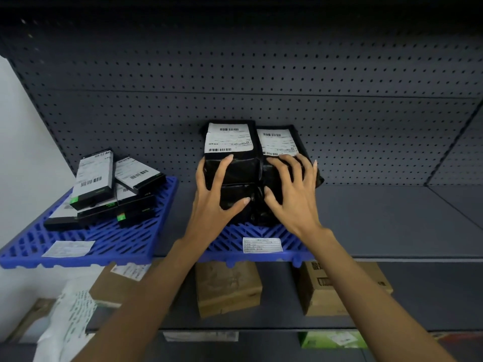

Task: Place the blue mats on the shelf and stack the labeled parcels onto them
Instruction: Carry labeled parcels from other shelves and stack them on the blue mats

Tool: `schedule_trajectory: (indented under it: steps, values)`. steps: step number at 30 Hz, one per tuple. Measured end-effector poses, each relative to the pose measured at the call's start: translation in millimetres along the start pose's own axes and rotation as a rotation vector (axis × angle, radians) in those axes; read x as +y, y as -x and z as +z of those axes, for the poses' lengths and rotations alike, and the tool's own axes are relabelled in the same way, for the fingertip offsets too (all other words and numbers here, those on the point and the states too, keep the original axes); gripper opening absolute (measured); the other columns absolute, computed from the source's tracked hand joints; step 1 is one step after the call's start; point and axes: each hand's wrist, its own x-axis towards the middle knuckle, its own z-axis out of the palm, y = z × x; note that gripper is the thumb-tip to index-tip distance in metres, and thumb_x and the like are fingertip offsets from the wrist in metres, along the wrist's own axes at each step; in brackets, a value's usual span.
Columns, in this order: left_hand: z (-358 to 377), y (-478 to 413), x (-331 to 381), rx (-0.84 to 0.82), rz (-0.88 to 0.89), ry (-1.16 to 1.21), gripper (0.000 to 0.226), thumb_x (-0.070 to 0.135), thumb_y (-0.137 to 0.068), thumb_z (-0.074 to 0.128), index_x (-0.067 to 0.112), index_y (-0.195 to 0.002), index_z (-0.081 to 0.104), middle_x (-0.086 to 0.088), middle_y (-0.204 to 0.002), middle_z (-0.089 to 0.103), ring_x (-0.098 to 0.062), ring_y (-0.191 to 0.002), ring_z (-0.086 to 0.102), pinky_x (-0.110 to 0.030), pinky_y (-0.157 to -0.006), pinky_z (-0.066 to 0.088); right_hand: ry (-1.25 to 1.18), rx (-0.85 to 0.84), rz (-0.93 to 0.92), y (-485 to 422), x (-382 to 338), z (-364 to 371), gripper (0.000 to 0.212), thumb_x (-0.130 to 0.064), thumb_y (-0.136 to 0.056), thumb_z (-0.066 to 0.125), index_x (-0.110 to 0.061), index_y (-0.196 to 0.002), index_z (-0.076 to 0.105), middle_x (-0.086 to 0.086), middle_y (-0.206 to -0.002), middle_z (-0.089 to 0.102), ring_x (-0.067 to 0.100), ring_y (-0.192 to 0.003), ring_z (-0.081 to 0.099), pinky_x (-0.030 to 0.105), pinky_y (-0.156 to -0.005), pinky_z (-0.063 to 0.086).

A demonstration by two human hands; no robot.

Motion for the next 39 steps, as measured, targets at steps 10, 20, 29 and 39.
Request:
schedule_trajectory:
  steps: [10,20,29,39]
  values:
    - [-22.5,2.9,9.8,-0.109,0.004,-0.014,0.081,0.051,-0.091,0.060,0.062,-0.146,0.003,0.008,-0.163,-0.007,-0.033,-0.145,0.028,-0.057,-0.098,0.049,-0.044,0.024,0.063,-6.1,-14.0,-10.0,0.043,-0.028,-0.096,0.047,-0.022,-0.139,0.045,0.000,-0.143,0.041,0.026,-0.147,0.020,0.056,-0.121,0.000]
    - [-130.2,45.7,-36.3,-0.032,0.097,-0.472,0.076,0.044,-0.097,0.053,0.023,-0.158,0.012,-0.004,-0.159,0.029,-0.021,-0.145,0.033,-0.040,-0.109,0.043,-0.187,-0.069,-0.338,-19.9,-145.7,11.2,0.037,-0.016,-0.098,0.046,-0.020,-0.135,0.051,-0.001,-0.136,0.052,0.020,-0.139,0.038,0.037,-0.117,0.029]
    - [-188.8,70.4,-108.8,-0.094,-0.226,-0.740,0.072,0.050,-0.099,0.044,0.020,-0.157,0.015,-0.004,-0.162,0.020,-0.030,-0.150,0.017,-0.046,-0.121,0.019,-0.140,-0.436,-0.402,-23.1,-203.8,86.4,0.048,-0.030,-0.101,0.047,-0.021,-0.147,0.037,0.002,-0.150,0.036,0.023,-0.144,0.027,0.040,-0.114,0.032]
    - [-190.3,26.1,-166.6,-0.131,-0.388,-0.665,0.069,0.060,-0.096,0.033,0.034,-0.157,0.011,0.000,-0.165,0.008,-0.035,-0.152,0.003,-0.053,-0.121,0.016,-0.194,-0.614,-0.211,-66.4,-214.0,169.2,0.061,-0.054,-0.100,0.037,-0.032,-0.154,0.020,-0.001,-0.164,0.009,0.040,-0.150,0.001,0.057,-0.117,0.018]
